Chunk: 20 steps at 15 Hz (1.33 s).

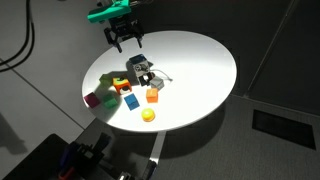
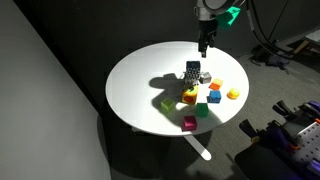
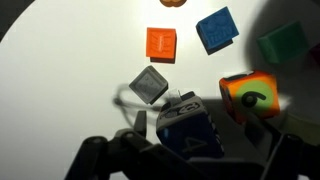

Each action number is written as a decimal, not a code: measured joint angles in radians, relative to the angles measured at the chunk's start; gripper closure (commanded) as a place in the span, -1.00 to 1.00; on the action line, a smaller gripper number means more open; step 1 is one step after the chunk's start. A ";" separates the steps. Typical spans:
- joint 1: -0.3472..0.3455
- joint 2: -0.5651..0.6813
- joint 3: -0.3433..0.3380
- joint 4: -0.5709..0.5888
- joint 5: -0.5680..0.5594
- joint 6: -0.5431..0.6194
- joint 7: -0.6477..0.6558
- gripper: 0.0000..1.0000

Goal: Put the square plush toy on the right on top of the square plush toy on the left

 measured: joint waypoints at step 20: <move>-0.002 -0.312 0.001 -0.225 0.146 -0.096 0.005 -1.00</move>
